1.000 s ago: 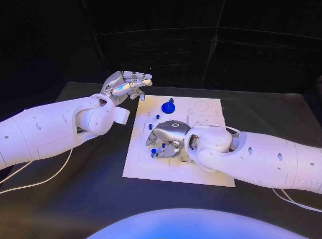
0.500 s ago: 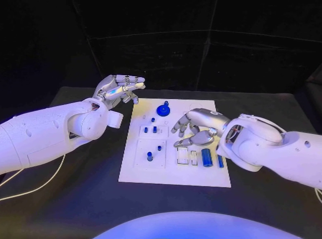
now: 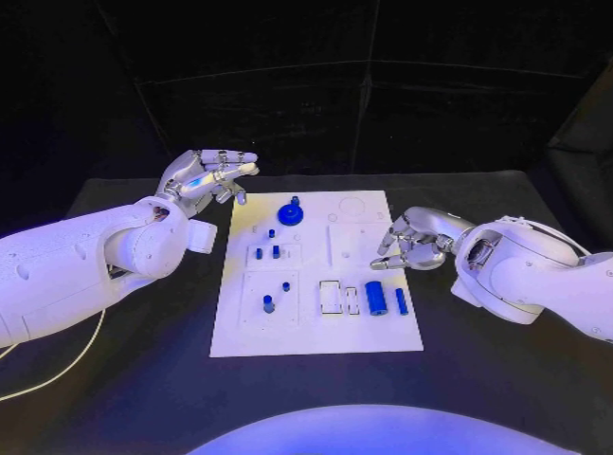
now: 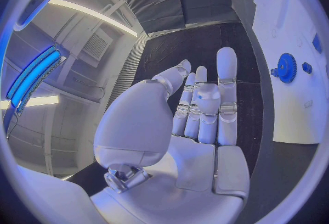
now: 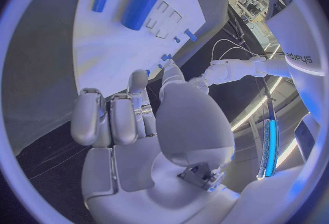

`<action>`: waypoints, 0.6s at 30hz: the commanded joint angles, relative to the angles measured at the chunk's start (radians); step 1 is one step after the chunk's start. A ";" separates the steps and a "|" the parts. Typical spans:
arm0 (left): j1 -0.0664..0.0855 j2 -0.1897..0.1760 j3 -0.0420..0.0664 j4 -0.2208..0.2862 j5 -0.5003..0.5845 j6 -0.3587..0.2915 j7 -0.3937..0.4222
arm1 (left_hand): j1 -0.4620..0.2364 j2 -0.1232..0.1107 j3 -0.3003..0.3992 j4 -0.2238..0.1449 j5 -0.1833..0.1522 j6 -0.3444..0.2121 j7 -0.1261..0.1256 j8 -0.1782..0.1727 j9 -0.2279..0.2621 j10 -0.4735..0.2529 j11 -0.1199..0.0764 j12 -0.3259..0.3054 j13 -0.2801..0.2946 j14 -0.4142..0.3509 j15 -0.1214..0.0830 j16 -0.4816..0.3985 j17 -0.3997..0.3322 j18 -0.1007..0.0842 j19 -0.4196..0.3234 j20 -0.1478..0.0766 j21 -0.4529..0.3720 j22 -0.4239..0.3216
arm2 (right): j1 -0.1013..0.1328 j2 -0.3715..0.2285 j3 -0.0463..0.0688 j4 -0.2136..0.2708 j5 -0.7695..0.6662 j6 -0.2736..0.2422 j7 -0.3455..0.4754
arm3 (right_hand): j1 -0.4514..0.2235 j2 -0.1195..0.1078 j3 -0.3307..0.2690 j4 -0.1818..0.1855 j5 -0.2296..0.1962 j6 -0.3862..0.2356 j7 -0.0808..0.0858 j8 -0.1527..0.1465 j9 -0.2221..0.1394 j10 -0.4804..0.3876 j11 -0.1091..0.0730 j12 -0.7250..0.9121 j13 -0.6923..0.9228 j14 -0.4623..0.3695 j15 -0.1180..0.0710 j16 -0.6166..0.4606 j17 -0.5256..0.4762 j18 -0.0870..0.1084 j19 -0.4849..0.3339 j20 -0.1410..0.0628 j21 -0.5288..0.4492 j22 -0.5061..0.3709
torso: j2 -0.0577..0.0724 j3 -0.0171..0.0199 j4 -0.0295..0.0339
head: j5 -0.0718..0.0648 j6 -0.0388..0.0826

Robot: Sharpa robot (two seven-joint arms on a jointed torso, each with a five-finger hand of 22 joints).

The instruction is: Assemble the parts on the task board

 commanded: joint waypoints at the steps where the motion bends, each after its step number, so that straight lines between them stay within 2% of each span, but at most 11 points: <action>1: 0.001 -0.004 0.001 0.004 0.003 0.009 0.005 | 0.002 0.005 -0.005 -0.001 0.004 -0.004 0.000 0.004 -0.001 -0.006 -0.001 0.005 0.001 -0.007 0.001 -0.004 -0.001 0.014 -0.005 0.001 -0.002 -0.001 | -0.016 -0.008 0.000 0.023 -0.082 0.041 -0.137 | -0.003 0.002 -0.014 0.004 -0.001 -0.011 -0.001 0.019 0.007 0.016 0.000 0.070 0.094 0.040 -0.005 0.012 0.025 -0.011 0.013 0.002 0.012 0.019 | -0.002 -0.0013 -0.0026 | -0.008 -0.002; 6: 0.001 -0.006 0.000 0.005 0.003 0.009 0.005 | 0.002 0.005 -0.005 -0.001 0.004 -0.004 0.000 0.004 -0.001 -0.006 -0.001 0.005 0.001 -0.007 0.001 -0.004 -0.001 0.014 -0.005 0.001 -0.002 -0.001 | -0.039 -0.008 -0.001 0.037 -0.127 0.053 -0.186 | -0.025 0.000 -0.028 0.007 -0.003 -0.014 -0.003 0.039 0.016 0.024 -0.001 0.113 0.156 0.040 -0.006 0.019 0.039 -0.013 0.018 0.002 0.017 0.031 | -0.001 -0.0015 0.0004 | -0.016 -0.002; 18: 0.001 -0.008 -0.001 0.006 0.003 0.011 0.005 | 0.002 0.005 -0.005 -0.001 0.004 -0.004 0.000 0.004 -0.001 -0.006 -0.001 0.005 0.001 -0.007 0.001 -0.004 -0.001 0.014 -0.005 0.001 -0.002 -0.001 | -0.092 0.028 -0.001 0.031 -0.162 0.079 -0.214 | -0.067 0.000 -0.035 0.008 0.011 -0.019 -0.005 0.063 0.027 0.026 -0.002 0.136 0.201 0.040 -0.006 0.021 0.047 -0.013 0.019 0.001 0.020 0.036 | 0.000 -0.0023 0.0030 | -0.017 -0.005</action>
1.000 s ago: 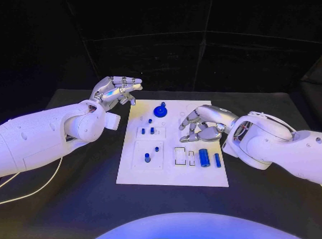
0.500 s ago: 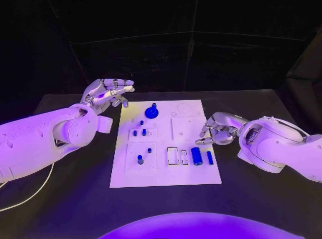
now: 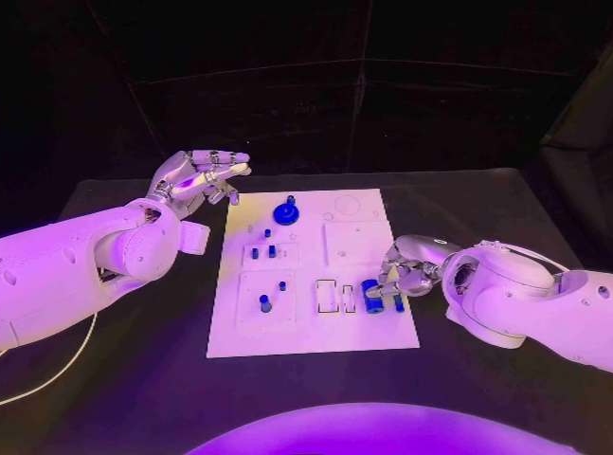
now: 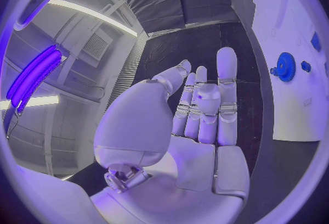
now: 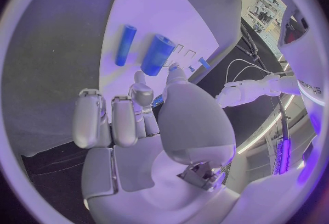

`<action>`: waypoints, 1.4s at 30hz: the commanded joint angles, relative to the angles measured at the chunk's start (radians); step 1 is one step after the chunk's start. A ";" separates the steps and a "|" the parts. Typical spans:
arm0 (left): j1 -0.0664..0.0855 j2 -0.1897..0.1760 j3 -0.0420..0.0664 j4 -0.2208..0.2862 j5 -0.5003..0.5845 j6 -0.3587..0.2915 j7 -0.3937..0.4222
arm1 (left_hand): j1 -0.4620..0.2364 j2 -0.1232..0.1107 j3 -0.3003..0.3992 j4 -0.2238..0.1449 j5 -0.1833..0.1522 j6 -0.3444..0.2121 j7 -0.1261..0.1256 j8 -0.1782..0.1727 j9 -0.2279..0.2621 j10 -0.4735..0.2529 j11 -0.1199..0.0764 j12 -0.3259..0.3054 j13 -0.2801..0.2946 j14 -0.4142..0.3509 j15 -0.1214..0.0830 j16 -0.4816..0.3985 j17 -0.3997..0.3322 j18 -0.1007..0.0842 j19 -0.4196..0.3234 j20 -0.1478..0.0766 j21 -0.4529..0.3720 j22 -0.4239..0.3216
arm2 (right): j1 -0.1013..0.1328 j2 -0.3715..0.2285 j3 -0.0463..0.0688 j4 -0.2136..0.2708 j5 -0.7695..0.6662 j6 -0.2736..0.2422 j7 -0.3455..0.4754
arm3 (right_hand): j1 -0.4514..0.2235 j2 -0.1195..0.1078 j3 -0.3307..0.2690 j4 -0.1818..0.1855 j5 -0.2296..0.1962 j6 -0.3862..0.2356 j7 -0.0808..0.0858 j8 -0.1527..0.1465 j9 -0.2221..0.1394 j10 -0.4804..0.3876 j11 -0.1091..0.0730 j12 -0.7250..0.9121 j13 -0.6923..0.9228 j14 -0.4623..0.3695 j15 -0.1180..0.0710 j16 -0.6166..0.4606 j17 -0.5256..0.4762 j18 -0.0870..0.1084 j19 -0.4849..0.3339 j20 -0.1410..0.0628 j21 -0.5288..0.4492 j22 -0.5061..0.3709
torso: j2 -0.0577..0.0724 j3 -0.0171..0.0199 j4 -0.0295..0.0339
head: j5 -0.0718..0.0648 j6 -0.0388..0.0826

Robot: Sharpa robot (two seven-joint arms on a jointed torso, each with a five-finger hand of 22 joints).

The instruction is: Assemble the parts on the task board

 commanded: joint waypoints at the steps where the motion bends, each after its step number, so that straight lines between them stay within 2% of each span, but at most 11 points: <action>1: 0.001 -0.001 0.001 0.002 0.003 0.011 0.005 | 0.002 0.005 -0.005 -0.001 0.004 -0.004 0.000 0.004 -0.001 -0.006 -0.001 0.005 0.001 -0.007 0.001 -0.004 -0.001 0.014 -0.005 0.001 -0.002 -0.001 | -0.009 0.009 0.000 -0.003 -0.036 0.033 -0.031 | -0.013 0.000 -0.005 0.001 0.005 -0.006 0.000 0.006 0.003 0.011 0.000 0.009 0.009 0.040 -0.006 0.006 0.003 -0.014 0.009 -0.001 0.002 0.002 | 0.001 -0.0001 0.0012 | 0.000 -0.002; 6: 0.001 -0.002 0.000 0.002 0.003 0.012 0.005 | 0.002 0.005 -0.005 -0.001 0.004 -0.004 0.000 0.004 -0.001 -0.006 -0.001 0.005 0.001 -0.007 0.001 -0.004 -0.001 0.014 -0.005 0.001 -0.002 -0.001 | -0.024 0.025 0.000 -0.014 -0.045 0.043 -0.036 | -0.020 0.000 -0.005 0.001 0.005 -0.005 -0.002 0.012 0.006 0.014 -0.001 0.015 0.020 0.040 -0.007 0.007 0.005 -0.014 0.009 -0.001 0.003 0.003 | 0.001 0.0003 -0.0009 | 0.003 -0.003; 11: 0.001 -0.002 -0.001 0.002 0.003 0.013 0.005 | 0.002 0.005 -0.005 -0.001 0.004 -0.004 0.000 0.004 -0.001 -0.006 -0.001 0.005 0.001 -0.007 0.001 -0.004 -0.001 0.014 -0.005 0.001 -0.002 -0.001 | -0.037 0.046 0.000 -0.026 -0.063 0.042 -0.046 | -0.019 0.006 -0.002 0.000 0.007 -0.003 -0.003 0.018 0.009 0.014 -0.002 0.018 0.026 0.040 -0.008 0.008 0.007 -0.014 0.009 -0.002 0.003 0.004 | 0.001 0.0008 0.0005 | 0.003 -0.003; 18: 0.001 -0.002 -0.002 0.002 0.003 0.014 0.004 | 0.002 0.005 -0.005 -0.001 0.004 -0.004 0.000 0.004 -0.001 -0.006 -0.001 0.005 0.001 -0.007 0.001 -0.004 -0.001 0.014 -0.005 0.001 -0.002 -0.001 | -0.050 0.074 0.000 -0.047 -0.073 0.045 -0.059 | 0.030 0.038 0.011 -0.010 0.071 -0.011 -0.005 0.038 0.022 0.013 -0.004 0.024 0.052 0.040 -0.010 0.008 0.012 -0.014 0.009 -0.004 0.004 0.007 | 0.001 -0.0006 0.0017 | 0.005 -0.005; 21: 0.001 -0.002 -0.002 0.002 0.003 0.014 0.004 | 0.002 0.005 -0.005 -0.001 0.004 -0.004 0.000 0.004 -0.001 -0.006 -0.001 0.005 0.001 -0.007 0.001 -0.004 -0.001 0.014 -0.005 0.001 -0.002 -0.001 | -0.055 0.080 0.000 -0.050 -0.075 0.035 -0.064 | 0.063 0.050 0.015 -0.018 0.122 -0.013 -0.006 0.047 0.028 0.014 -0.006 0.027 0.064 0.041 -0.011 0.009 0.014 -0.015 0.009 -0.005 0.005 0.009 | 0.001 -0.0006 0.0019 | 0.006 -0.005; 25: 0.001 -0.003 -0.003 0.002 0.003 0.015 0.004 | 0.002 0.005 -0.005 -0.001 0.004 -0.004 0.000 0.004 -0.001 -0.006 -0.001 0.005 0.001 -0.007 0.001 -0.004 -0.001 0.014 -0.005 0.001 -0.002 -0.001 | -0.059 0.074 0.000 -0.041 -0.078 -0.023 -0.063 | 0.102 0.085 0.033 -0.027 0.181 0.002 -0.011 0.062 0.037 0.028 -0.011 0.045 0.092 0.042 -0.015 0.012 0.022 -0.015 0.012 -0.008 0.007 0.014 | 0.000 -0.0004 -0.0002 | 0.008 -0.006; 28: 0.001 -0.004 -0.003 0.002 0.003 0.016 0.004 | 0.002 0.005 -0.005 -0.001 0.004 -0.004 0.000 0.004 -0.001 -0.006 -0.001 0.005 0.001 -0.007 0.001 -0.004 -0.001 0.014 -0.005 0.001 -0.002 -0.001 | -0.060 0.056 0.001 -0.023 -0.056 -0.092 -0.046 | 0.116 0.093 0.035 -0.028 0.235 0.006 -0.015 0.066 0.042 0.025 -0.015 0.034 0.088 0.041 -0.018 0.009 0.018 -0.016 0.013 -0.011 0.008 0.016 | 0.000 -0.0001 -0.0004 | 0.010 -0.007; 35: 0.001 -0.003 -0.005 0.002 0.003 0.021 0.002 | 0.001 0.005 -0.008 -0.001 0.004 -0.005 0.000 0.005 -0.001 -0.007 -0.001 0.007 0.002 -0.007 0.002 -0.002 0.002 0.014 -0.004 0.001 -0.004 -0.002 | -0.060 0.034 0.001 0.012 0.029 -0.255 0.027 | 0.124 0.096 0.033 -0.027 0.262 0.015 -0.019 0.071 0.047 0.026 -0.018 0.028 0.089 0.041 -0.021 0.009 0.021 -0.016 0.015 -0.014 0.009 0.020 | -0.001 -0.0008 0.0014 | 0.008 -0.002; 39: 0.001 -0.003 -0.007 0.002 0.003 0.022 0.001 | 0.002 0.006 -0.007 -0.001 0.004 -0.005 0.000 0.005 -0.001 -0.008 -0.001 0.008 0.002 -0.007 0.002 -0.002 0.000 0.014 -0.004 0.001 -0.004 -0.002 | -0.060 0.031 0.002 0.030 0.053 -0.299 0.050 | 0.124 0.096 0.031 -0.023 0.278 0.017 -0.021 0.072 0.049 0.028 -0.020 0.026 0.091 0.042 -0.022 0.010 0.024 -0.017 0.018 -0.015 0.011 0.024 | 0.000 -0.0010 0.0015 | 0.009 -0.001; 42: 0.001 -0.003 -0.007 0.002 0.003 0.025 0.000 | 0.002 0.006 -0.007 -0.001 0.004 -0.005 0.000 0.005 -0.001 -0.008 -0.001 0.008 0.002 -0.007 0.002 -0.002 0.000 0.014 -0.004 0.001 -0.004 -0.002 | -0.059 0.036 0.002 0.042 0.072 -0.300 0.053 | 0.119 0.095 0.027 -0.018 0.282 0.017 -0.020 0.071 0.050 0.027 -0.020 0.022 0.089 0.041 -0.023 0.009 0.022 -0.017 0.018 -0.016 0.011 0.024 | 0.000 -0.0019 0.0018 | 0.010 -0.001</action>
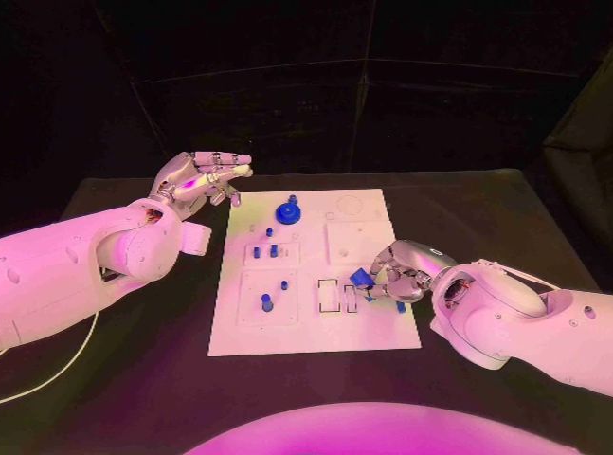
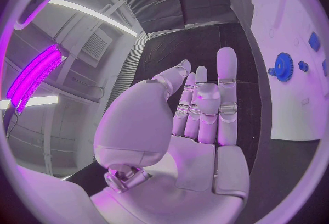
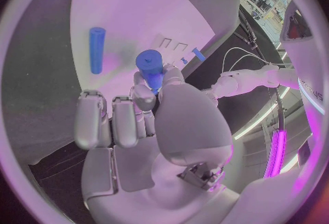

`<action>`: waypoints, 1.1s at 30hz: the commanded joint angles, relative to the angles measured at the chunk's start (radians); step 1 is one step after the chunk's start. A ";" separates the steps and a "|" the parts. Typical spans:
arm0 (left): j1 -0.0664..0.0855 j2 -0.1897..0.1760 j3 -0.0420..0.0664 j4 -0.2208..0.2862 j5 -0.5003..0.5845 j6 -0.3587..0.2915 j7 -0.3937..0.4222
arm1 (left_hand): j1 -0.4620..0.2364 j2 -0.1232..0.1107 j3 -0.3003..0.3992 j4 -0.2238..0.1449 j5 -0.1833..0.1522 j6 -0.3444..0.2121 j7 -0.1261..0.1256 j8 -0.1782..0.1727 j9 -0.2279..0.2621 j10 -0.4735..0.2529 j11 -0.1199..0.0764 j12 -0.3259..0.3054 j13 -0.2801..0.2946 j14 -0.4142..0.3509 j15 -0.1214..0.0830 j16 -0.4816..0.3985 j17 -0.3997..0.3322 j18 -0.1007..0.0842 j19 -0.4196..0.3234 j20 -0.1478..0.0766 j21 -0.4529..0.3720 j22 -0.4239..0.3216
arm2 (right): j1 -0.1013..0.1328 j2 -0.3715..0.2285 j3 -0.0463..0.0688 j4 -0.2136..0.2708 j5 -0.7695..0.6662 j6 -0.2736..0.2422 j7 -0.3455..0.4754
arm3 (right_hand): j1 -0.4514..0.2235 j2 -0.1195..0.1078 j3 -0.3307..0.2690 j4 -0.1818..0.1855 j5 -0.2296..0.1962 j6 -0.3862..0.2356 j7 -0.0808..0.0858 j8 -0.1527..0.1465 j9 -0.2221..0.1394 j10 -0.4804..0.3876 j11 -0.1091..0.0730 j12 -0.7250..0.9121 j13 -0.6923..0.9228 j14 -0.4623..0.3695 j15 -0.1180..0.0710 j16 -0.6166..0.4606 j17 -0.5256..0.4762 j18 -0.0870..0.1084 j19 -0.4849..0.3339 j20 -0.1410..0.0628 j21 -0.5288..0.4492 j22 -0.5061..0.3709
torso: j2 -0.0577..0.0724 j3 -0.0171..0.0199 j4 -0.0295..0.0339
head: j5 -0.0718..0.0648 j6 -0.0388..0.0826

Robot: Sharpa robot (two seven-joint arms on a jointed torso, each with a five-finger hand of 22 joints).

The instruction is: Assemble the parts on the task board

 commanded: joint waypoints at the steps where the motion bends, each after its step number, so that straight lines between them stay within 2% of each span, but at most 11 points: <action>1: 0.001 0.001 0.000 0.003 0.003 0.019 0.001 | 0.002 0.006 -0.008 -0.001 0.004 -0.005 0.000 0.005 -0.001 -0.008 -0.001 0.002 0.001 -0.007 0.002 -0.002 0.000 0.014 -0.004 0.001 -0.004 -0.001 | 0.002 0.008 0.001 0.017 0.063 -0.074 0.044 | 0.011 0.008 -0.003 0.012 0.006 0.014 -0.005 0.012 0.019 0.000 -0.001 -0.013 -0.004 0.041 -0.008 0.000 -0.003 -0.018 0.005 -0.003 0.006 0.001 | 0.000 -0.0011 0.0015 | 0.003 -0.001; 7: 0.001 0.001 -0.004 0.005 0.003 0.027 -0.002 | 0.003 0.005 -0.009 -0.002 0.004 -0.006 0.000 0.005 -0.001 -0.010 -0.001 0.003 0.001 -0.007 0.002 -0.001 0.000 0.014 -0.003 0.001 -0.004 -0.002 | 0.002 0.039 0.001 0.019 0.080 -0.051 0.036 | 0.007 0.008 -0.005 0.016 0.006 0.015 -0.005 0.012 0.020 -0.004 -0.001 -0.023 -0.012 0.041 -0.008 -0.001 -0.005 -0.018 0.005 -0.003 0.006 0.001 | 0.001 -0.0005 0.0010 | 0.008 0.001; 10: 0.001 0.001 -0.005 0.005 0.003 0.028 -0.002 | 0.003 0.005 -0.009 -0.002 0.004 -0.006 0.000 0.005 -0.001 -0.010 -0.001 0.003 0.001 -0.007 0.002 -0.001 0.000 0.014 -0.003 0.001 -0.004 -0.002 | 0.002 0.057 0.001 0.011 0.083 -0.009 0.016 | -0.014 0.011 -0.015 0.025 -0.006 0.021 -0.006 0.013 0.023 -0.004 -0.001 -0.031 -0.016 0.040 -0.008 -0.002 -0.007 -0.017 0.004 -0.003 0.006 0.000 | 0.001 -0.0011 0.0010 | 0.010 0.001; 13: 0.001 0.000 -0.006 0.007 0.003 0.028 -0.002 | 0.002 0.005 -0.010 -0.001 0.004 -0.007 0.001 0.004 -0.001 -0.010 0.000 0.003 0.001 -0.006 0.002 0.000 0.002 0.014 -0.003 0.001 -0.005 -0.002 | 0.002 0.083 0.001 -0.001 0.081 0.056 -0.022 | -0.057 0.025 -0.033 0.026 -0.045 0.037 -0.011 0.020 0.029 -0.014 -0.004 -0.065 -0.041 0.037 -0.010 -0.011 -0.021 -0.015 -0.001 -0.004 0.002 -0.008 | 0.002 -0.0017 0.0030 | 0.010 0.001; 17: 0.001 0.001 -0.006 0.007 0.003 0.028 -0.002 | 0.002 0.005 -0.010 -0.001 0.004 -0.007 0.001 0.004 -0.001 -0.010 0.000 0.003 0.001 -0.006 0.002 0.000 0.002 0.014 -0.003 0.001 -0.005 -0.002 | 0.002 0.107 0.001 -0.012 0.061 0.093 -0.055 | -0.070 0.035 -0.039 0.026 -0.058 0.052 -0.018 0.028 0.035 -0.012 -0.009 -0.073 -0.044 0.038 -0.013 -0.011 -0.019 -0.015 -0.001 -0.007 0.001 -0.008 | 0.002 -0.0008 0.0019 | 0.013 0.000; 24: 0.002 0.001 -0.006 0.008 0.003 0.028 -0.002 | 0.002 0.005 -0.010 -0.001 0.004 -0.007 0.001 0.004 -0.001 -0.010 0.000 0.003 0.001 -0.006 0.002 0.000 0.002 0.014 -0.003 0.001 -0.005 -0.002 | 0.002 0.131 0.001 -0.028 0.035 0.101 -0.105 | -0.086 0.047 -0.047 0.028 -0.062 0.067 -0.024 0.036 0.041 -0.002 -0.015 -0.069 -0.035 0.039 -0.018 -0.009 -0.011 -0.015 -0.001 -0.011 0.001 -0.008 | 0.002 -0.0010 -0.0006 | 0.017 -0.002; 28: 0.002 0.002 -0.006 0.008 0.003 0.028 -0.002 | 0.002 0.005 -0.010 -0.001 0.004 -0.007 0.001 0.004 -0.001 -0.010 0.000 0.003 0.001 -0.006 0.002 0.000 0.002 0.014 -0.003 0.001 -0.005 -0.002 | 0.002 0.140 0.001 -0.034 0.024 0.098 -0.121 | -0.098 0.054 -0.053 0.028 -0.068 0.070 -0.027 0.037 0.043 0.000 -0.017 -0.073 -0.036 0.039 -0.020 -0.010 -0.010 -0.015 -0.001 -0.013 0.000 -0.010 | 0.002 -0.0011 0.0001 | 0.016 -0.002; 33: 0.002 0.003 -0.006 0.008 0.003 0.028 -0.002 | 0.002 0.005 -0.010 -0.001 0.004 -0.007 0.001 0.004 -0.001 -0.010 0.000 0.003 0.001 -0.006 0.002 0.000 0.002 0.014 -0.003 0.001 -0.005 -0.002 | 0.002 0.154 0.001 -0.044 0.004 0.075 -0.134 | -0.117 0.058 -0.072 0.026 -0.129 0.069 -0.028 0.038 0.048 0.003 -0.018 -0.085 -0.037 0.039 -0.022 -0.015 -0.014 -0.015 -0.001 -0.016 -0.001 -0.011 | 0.002 -0.0003 -0.0020 | 0.017 -0.001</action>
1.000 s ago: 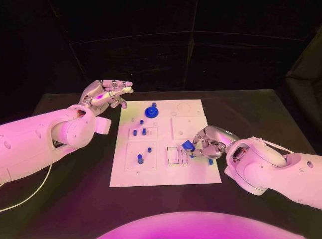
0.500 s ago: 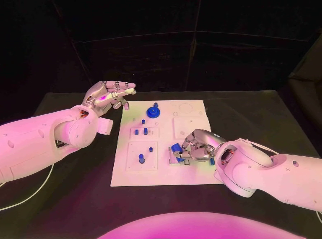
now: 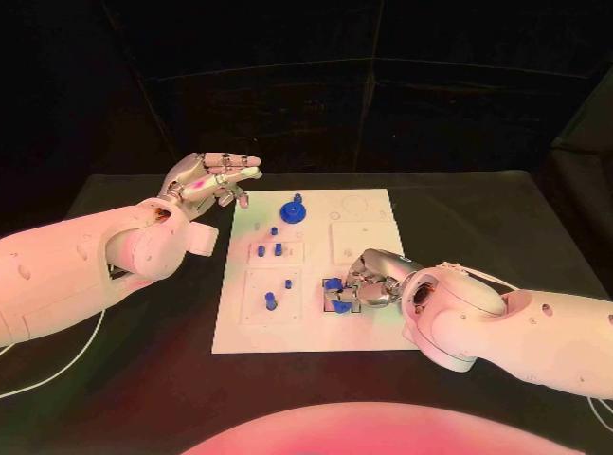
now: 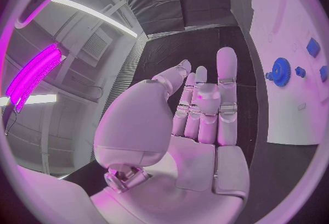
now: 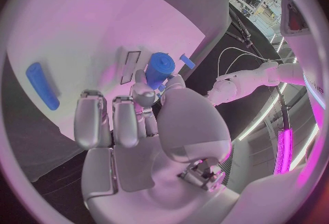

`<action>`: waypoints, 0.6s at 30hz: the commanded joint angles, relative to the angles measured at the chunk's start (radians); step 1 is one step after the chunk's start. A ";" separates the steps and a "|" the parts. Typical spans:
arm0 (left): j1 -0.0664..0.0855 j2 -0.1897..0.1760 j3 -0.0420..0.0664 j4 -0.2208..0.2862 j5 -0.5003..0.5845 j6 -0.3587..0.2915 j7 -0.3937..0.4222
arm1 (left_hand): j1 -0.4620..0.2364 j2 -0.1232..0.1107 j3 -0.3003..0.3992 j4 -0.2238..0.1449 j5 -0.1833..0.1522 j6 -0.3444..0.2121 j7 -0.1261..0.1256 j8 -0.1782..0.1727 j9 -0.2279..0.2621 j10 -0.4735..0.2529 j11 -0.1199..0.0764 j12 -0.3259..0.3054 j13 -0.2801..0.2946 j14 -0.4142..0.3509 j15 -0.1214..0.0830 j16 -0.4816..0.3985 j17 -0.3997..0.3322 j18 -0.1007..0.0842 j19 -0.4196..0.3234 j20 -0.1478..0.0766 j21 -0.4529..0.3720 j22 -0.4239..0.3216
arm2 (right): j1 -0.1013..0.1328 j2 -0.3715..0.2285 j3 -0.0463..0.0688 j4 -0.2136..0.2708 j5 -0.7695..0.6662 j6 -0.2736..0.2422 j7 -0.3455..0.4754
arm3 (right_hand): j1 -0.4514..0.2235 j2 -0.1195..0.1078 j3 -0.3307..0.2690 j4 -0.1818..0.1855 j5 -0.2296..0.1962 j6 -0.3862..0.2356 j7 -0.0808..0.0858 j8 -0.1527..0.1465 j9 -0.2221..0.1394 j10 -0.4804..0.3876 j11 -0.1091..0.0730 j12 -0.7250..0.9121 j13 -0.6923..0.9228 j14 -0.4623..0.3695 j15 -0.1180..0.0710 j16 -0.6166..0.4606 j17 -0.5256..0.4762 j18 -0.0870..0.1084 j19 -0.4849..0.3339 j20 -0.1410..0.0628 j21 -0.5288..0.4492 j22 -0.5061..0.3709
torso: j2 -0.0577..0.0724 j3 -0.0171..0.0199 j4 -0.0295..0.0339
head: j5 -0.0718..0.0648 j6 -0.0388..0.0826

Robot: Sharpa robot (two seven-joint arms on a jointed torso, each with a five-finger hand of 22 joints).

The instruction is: Assemble the parts on the task board

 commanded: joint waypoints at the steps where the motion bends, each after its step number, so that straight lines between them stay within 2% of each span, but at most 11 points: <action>1: 0.001 0.002 0.001 0.003 0.003 0.012 0.003 | 0.002 0.005 -0.007 0.002 0.004 -0.007 0.001 0.004 -0.001 -0.007 0.003 0.003 0.001 -0.006 0.002 0.000 0.002 0.014 -0.003 0.001 -0.005 -0.001 | 0.000 0.009 -0.001 -0.006 -0.037 -0.008 -0.040 | -0.011 0.003 -0.010 0.000 -0.023 0.024 -0.026 -0.005 0.002 0.003 -0.004 -0.010 -0.003 0.040 -0.006 -0.007 -0.003 -0.015 -0.001 -0.009 -0.002 -0.002 | 0.000 0.0003 -0.0008 | -0.001 0.001; 5: 0.001 0.003 0.001 0.003 0.003 0.013 0.003 | 0.005 0.008 -0.007 0.001 0.005 -0.008 0.001 0.005 -0.001 -0.008 0.003 0.005 0.001 -0.006 0.002 0.001 0.001 0.014 -0.002 0.002 -0.006 -0.002 | 0.000 0.016 -0.001 -0.013 -0.054 -0.022 -0.046 | -0.014 0.002 -0.016 0.000 -0.038 0.022 -0.025 -0.006 0.003 0.001 -0.004 -0.018 -0.007 0.040 -0.006 -0.009 -0.005 -0.015 -0.002 -0.009 -0.003 -0.003 | -0.001 -0.0002 0.0010 | -0.004 0.000; 6: 0.002 0.003 0.001 0.003 0.003 0.013 0.003 | 0.005 0.008 -0.007 0.001 0.005 -0.008 0.001 0.005 -0.001 -0.008 0.003 0.005 0.001 -0.006 0.002 0.001 0.001 0.014 -0.002 0.002 -0.006 -0.002 | 0.000 0.016 -0.001 -0.014 -0.057 -0.024 -0.047 | -0.019 0.000 -0.022 0.000 -0.058 0.022 -0.025 -0.006 0.004 0.000 -0.003 -0.025 -0.011 0.040 -0.006 -0.009 -0.006 -0.015 -0.002 -0.009 -0.003 -0.003 | -0.001 0.0000 0.0018 | -0.004 0.000; 9: 0.002 0.003 0.001 0.002 0.003 0.013 0.003 | 0.005 0.008 -0.007 0.001 0.005 -0.008 0.001 0.005 -0.001 -0.008 0.003 0.005 0.001 -0.006 0.002 0.001 0.001 0.014 -0.002 0.002 -0.006 -0.002 | 0.000 0.018 -0.001 -0.015 -0.071 -0.029 -0.049 | -0.058 -0.006 -0.051 0.001 -0.165 0.021 -0.024 -0.005 0.007 -0.002 -0.002 -0.041 -0.019 0.040 -0.005 -0.012 -0.007 -0.015 -0.002 -0.009 -0.004 -0.004 | -0.001 0.0002 0.0014 | -0.005 0.000; 10: 0.002 0.003 0.001 0.002 0.003 0.012 0.003 | 0.005 0.008 -0.007 0.001 0.005 -0.008 0.001 0.005 -0.001 -0.008 0.003 0.005 0.001 -0.006 0.002 0.001 0.001 0.014 -0.002 0.002 -0.006 -0.002 | 0.000 0.018 -0.001 -0.015 -0.074 -0.030 -0.049 | -0.086 -0.007 -0.065 0.002 -0.203 0.020 -0.024 -0.005 0.009 -0.003 -0.001 -0.048 -0.022 0.040 -0.005 -0.013 -0.008 -0.015 -0.002 -0.008 -0.005 -0.005 | -0.001 0.0004 0.0000 | -0.003 0.001; 13: 0.002 0.002 0.001 0.002 0.003 0.012 0.003 | 0.005 0.008 -0.007 0.000 0.004 -0.008 0.001 0.005 -0.001 -0.008 0.003 0.005 0.001 -0.006 0.002 0.000 0.000 0.014 -0.002 0.002 -0.006 -0.002 | 0.000 0.018 -0.001 -0.015 -0.085 -0.035 -0.050 | -0.159 -0.016 -0.089 0.003 -0.279 0.017 -0.022 -0.006 0.012 -0.007 -0.001 -0.068 -0.033 0.039 -0.004 -0.018 -0.014 -0.014 -0.004 -0.008 -0.007 -0.008 | 0.000 0.0007 -0.0007 | -0.002 0.001; 16: 0.002 0.003 0.001 0.001 0.003 0.013 0.003 | 0.005 0.008 -0.007 0.000 0.004 -0.008 0.001 0.005 -0.001 -0.008 0.003 0.005 0.001 -0.006 0.002 0.000 0.000 0.014 -0.002 0.002 -0.006 -0.002 | 0.000 0.016 -0.001 -0.011 -0.091 -0.042 -0.047 | -0.215 -0.030 -0.084 0.004 -0.325 0.013 -0.021 -0.006 0.015 -0.011 0.001 -0.084 -0.040 0.038 -0.003 -0.022 -0.017 -0.013 -0.006 -0.006 -0.009 -0.011 | -0.001 0.0008 -0.0007 | -0.001 0.002; 18: 0.001 0.003 0.001 0.001 0.003 0.013 0.003 | 0.005 0.008 -0.007 0.000 0.004 -0.008 0.001 0.005 -0.001 -0.008 0.003 0.005 0.001 -0.006 0.002 0.000 0.000 0.014 -0.002 0.002 -0.006 -0.002 | 0.000 0.014 -0.001 -0.007 -0.094 -0.047 -0.043 | -0.231 -0.039 -0.076 0.004 -0.333 0.013 -0.021 -0.006 0.016 -0.011 0.001 -0.087 -0.041 0.038 -0.002 -0.022 -0.016 -0.013 -0.006 -0.006 -0.010 -0.011 | -0.001 0.0011 -0.0005 | -0.001 0.002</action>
